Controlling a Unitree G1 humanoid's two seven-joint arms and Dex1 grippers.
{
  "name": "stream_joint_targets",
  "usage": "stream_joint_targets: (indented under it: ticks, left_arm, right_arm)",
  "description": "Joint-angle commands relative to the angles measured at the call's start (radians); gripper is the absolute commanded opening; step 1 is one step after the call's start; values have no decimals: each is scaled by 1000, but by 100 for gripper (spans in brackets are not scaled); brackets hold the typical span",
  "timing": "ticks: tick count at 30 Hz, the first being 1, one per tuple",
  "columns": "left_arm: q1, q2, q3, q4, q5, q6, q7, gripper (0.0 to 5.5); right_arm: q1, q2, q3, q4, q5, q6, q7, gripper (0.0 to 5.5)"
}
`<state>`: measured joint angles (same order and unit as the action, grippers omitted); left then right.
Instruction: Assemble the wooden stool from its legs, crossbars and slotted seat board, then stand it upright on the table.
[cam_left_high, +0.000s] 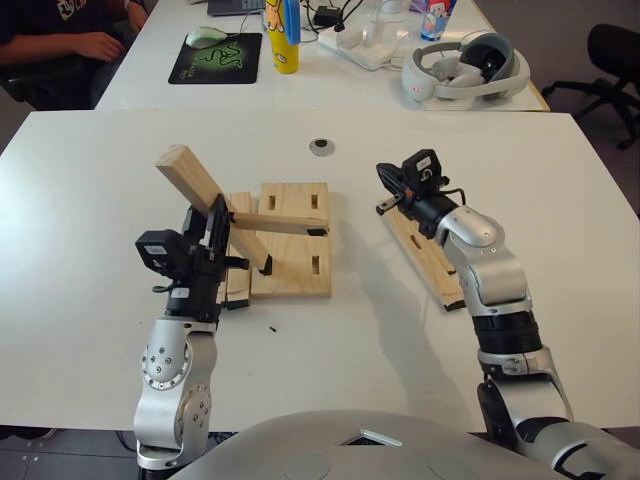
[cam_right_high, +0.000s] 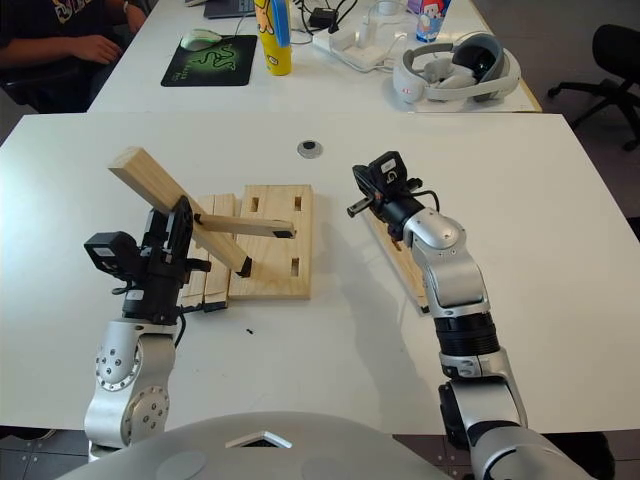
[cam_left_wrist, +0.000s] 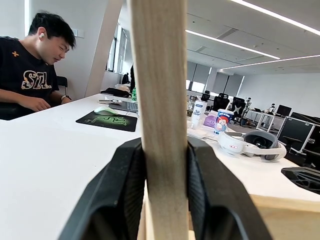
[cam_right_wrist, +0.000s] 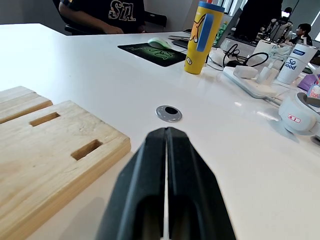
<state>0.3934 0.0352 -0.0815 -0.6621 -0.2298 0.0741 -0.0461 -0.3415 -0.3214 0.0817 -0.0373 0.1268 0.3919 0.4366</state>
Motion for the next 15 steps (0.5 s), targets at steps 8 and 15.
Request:
stream_joint_targets:
  ticks: [8, 15]
  left_arm:
    - [214, -50, -114, 71, 176, -70, 105, 106]
    - [235, -65, -162, 112, 147, -73, 98, 106]
  right_arm:
    - [-46, -56, -3, 28, -6, -5, 76, 0]
    - [-73, -69, 3, 59, -14, -20, 99, 0]
